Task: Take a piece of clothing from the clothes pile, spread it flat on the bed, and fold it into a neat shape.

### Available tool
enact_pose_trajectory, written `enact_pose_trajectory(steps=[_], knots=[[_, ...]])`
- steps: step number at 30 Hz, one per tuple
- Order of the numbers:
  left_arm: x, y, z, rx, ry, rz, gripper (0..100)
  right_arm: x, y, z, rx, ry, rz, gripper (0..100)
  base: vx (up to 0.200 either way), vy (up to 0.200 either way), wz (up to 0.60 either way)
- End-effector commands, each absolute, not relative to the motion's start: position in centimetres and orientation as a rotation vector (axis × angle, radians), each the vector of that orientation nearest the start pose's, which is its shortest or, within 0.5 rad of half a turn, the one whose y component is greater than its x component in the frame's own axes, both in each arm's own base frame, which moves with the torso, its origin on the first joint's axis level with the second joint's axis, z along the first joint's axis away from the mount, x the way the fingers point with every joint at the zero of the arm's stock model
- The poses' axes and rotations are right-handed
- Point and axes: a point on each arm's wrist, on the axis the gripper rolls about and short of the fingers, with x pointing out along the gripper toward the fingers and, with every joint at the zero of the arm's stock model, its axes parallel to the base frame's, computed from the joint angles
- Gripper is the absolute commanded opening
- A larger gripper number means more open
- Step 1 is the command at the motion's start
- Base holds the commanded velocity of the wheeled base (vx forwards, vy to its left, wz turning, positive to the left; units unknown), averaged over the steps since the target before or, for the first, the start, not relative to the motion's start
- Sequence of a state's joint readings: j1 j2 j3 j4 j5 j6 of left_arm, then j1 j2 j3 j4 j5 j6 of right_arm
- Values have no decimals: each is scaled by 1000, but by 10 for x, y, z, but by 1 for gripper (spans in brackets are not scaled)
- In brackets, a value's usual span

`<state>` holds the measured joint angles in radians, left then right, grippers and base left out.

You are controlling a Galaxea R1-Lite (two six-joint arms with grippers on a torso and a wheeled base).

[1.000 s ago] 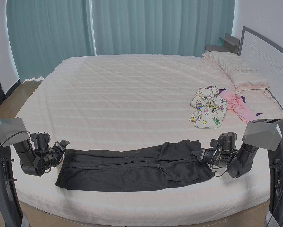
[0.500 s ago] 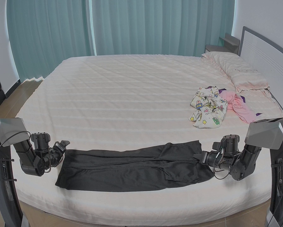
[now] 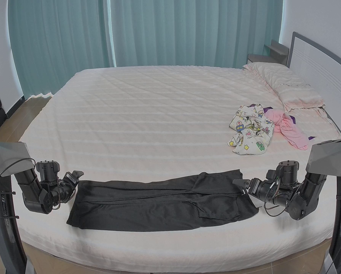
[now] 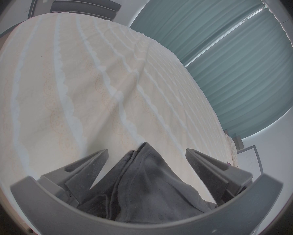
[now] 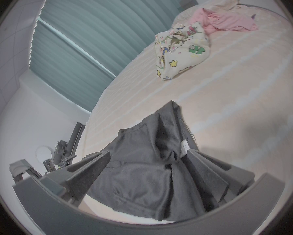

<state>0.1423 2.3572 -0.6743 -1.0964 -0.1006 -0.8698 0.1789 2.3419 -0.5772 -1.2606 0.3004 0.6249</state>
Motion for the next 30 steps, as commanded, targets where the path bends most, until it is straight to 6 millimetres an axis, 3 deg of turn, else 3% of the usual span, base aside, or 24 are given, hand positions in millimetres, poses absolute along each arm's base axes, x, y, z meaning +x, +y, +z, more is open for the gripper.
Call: enact_pose_trajectory(steps=[1,4,8,9,13,15,16,23,30], knots=[[339,46,-8,-914,501,277,100,307,64,0,682,639,268,100,-200,0,0],[328,43,9,-906,470,263,100,290,61,-3,742,653,250,100,-200,0,0],[320,37,25,-899,454,236,100,286,60,-8,804,633,241,100,-200,0,0],[315,27,30,-892,479,215,100,284,61,-16,816,647,235,100,0,0,0],[306,16,26,-882,537,210,100,282,68,-22,811,658,253,100,0,0,0],[283,5,10,-868,647,225,100,281,75,-22,800,655,248,100,0,0,0],[281,5,8,-868,659,231,100,281,76,-23,799,653,243,100,0,0,0],[279,4,-15,-850,720,278,100,283,83,-29,809,658,224,100,0,0,0],[276,0,-26,-848,719,263,100,295,101,-31,880,628,201,100,0,0,0]])
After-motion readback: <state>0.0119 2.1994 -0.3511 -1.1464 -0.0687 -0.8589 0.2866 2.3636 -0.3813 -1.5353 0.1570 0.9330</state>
